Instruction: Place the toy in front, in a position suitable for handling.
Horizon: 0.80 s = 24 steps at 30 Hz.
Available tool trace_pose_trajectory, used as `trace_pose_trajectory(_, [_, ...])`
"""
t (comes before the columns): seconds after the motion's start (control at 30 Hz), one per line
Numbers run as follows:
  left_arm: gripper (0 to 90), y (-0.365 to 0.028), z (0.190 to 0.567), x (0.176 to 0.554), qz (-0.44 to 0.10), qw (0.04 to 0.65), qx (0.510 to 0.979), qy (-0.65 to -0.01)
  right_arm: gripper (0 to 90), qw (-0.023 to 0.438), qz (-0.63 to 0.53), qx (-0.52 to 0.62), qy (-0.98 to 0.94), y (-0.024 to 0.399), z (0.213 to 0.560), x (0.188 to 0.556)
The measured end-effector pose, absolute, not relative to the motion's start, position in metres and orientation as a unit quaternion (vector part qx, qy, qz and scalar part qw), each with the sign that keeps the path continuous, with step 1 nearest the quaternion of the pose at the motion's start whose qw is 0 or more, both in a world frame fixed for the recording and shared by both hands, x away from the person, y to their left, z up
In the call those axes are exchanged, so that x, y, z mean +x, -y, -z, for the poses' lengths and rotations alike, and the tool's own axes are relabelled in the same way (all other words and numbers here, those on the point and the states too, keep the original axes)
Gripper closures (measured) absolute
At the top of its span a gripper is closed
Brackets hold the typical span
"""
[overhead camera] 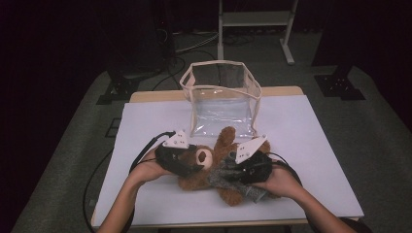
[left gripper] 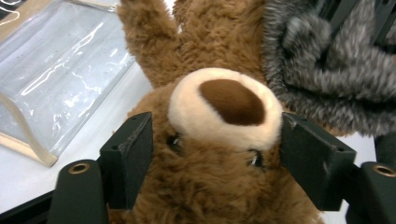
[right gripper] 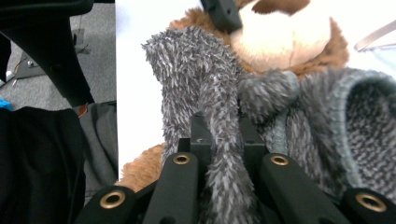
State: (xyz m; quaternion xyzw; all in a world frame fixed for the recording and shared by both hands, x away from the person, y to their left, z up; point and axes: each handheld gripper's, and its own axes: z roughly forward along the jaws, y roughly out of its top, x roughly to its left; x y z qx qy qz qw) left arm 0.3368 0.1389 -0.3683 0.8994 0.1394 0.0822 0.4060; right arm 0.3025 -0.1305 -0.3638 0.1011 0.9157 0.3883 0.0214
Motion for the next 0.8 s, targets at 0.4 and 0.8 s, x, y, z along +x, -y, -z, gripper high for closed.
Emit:
trace_pose_trajectory(0.4, [36.2,-0.143,0.377,0.333,-0.059,0.409,0.902,-0.128,80.5,0.043,-0.384,0.104,-0.916,0.121,0.355,0.317])
trace_pose_trajectory(0.8, [33.5,-0.143,0.375,0.330,-0.067,0.417,0.899,-0.118,80.5,0.043,-0.379,0.119,-0.917,0.127,0.346,0.330])
